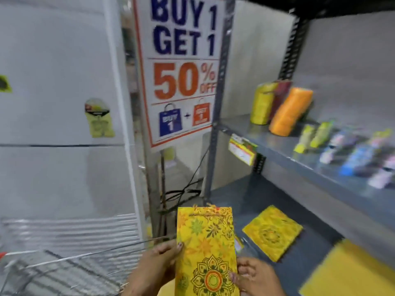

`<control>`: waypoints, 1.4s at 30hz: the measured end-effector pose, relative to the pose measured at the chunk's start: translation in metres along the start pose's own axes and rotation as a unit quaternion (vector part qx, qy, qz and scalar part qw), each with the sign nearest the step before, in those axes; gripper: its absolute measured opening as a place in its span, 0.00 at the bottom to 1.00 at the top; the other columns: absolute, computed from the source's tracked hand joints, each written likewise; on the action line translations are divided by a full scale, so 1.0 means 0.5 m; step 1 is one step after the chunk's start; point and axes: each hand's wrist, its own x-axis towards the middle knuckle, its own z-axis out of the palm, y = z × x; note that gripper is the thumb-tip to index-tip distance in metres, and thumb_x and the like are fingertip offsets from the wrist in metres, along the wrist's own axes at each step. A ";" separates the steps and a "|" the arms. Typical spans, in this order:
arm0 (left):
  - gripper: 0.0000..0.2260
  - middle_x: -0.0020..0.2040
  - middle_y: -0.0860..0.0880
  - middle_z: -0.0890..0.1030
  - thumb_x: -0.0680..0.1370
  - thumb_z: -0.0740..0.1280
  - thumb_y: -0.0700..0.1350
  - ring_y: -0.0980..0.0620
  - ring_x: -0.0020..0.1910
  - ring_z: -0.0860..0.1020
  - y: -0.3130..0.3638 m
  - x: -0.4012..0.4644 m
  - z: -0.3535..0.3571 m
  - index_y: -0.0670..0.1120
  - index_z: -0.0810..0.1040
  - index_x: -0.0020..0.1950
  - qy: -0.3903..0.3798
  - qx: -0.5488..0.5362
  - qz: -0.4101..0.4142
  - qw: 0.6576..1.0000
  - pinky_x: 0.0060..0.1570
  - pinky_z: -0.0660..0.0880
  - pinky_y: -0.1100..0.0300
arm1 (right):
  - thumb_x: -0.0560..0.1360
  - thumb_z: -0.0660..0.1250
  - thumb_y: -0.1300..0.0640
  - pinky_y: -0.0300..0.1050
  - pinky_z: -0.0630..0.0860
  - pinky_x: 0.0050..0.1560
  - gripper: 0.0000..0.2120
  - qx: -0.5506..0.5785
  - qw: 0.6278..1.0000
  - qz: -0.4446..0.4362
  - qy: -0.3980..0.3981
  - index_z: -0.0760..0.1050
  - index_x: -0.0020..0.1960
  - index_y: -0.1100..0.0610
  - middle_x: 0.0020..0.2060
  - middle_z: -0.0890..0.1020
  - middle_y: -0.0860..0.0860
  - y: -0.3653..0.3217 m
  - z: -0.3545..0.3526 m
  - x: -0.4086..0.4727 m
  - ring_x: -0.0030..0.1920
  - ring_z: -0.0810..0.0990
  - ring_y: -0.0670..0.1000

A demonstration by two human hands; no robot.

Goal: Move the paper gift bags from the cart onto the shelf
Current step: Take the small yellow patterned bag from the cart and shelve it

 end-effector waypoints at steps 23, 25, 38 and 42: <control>0.12 0.23 0.52 0.78 0.73 0.66 0.27 0.58 0.21 0.71 -0.043 0.216 0.341 0.41 0.84 0.49 -0.136 0.295 0.093 0.941 0.21 0.66 0.72 | 0.69 0.73 0.68 0.59 0.82 0.46 0.08 0.123 0.890 0.030 0.437 0.79 0.48 0.63 0.41 0.84 0.59 0.040 -0.222 -0.102 0.42 0.84 0.60; 0.15 0.27 0.56 0.81 0.72 0.69 0.30 0.60 0.29 0.74 -0.041 0.294 0.359 0.47 0.87 0.48 -0.136 0.349 0.126 0.919 0.27 0.72 0.71 | 0.70 0.72 0.69 0.54 0.83 0.43 0.08 0.112 0.887 0.035 0.447 0.79 0.48 0.63 0.39 0.84 0.58 0.044 -0.250 -0.058 0.40 0.84 0.57; 0.16 0.55 0.47 0.84 0.75 0.64 0.43 0.47 0.57 0.80 -0.096 0.548 0.443 0.57 0.80 0.60 -0.126 0.621 0.168 0.755 0.54 0.75 0.58 | 0.70 0.70 0.72 0.46 0.81 0.38 0.11 0.072 0.828 0.104 0.547 0.79 0.52 0.69 0.33 0.81 0.54 0.138 -0.346 0.112 0.37 0.81 0.57; 0.16 0.56 0.47 0.84 0.74 0.67 0.44 0.47 0.59 0.80 -0.118 0.562 0.427 0.56 0.81 0.60 -0.125 0.609 0.135 0.772 0.58 0.75 0.56 | 0.70 0.71 0.70 0.59 0.81 0.49 0.12 0.031 0.823 0.128 0.553 0.81 0.53 0.66 0.36 0.83 0.56 0.167 -0.343 0.128 0.43 0.84 0.61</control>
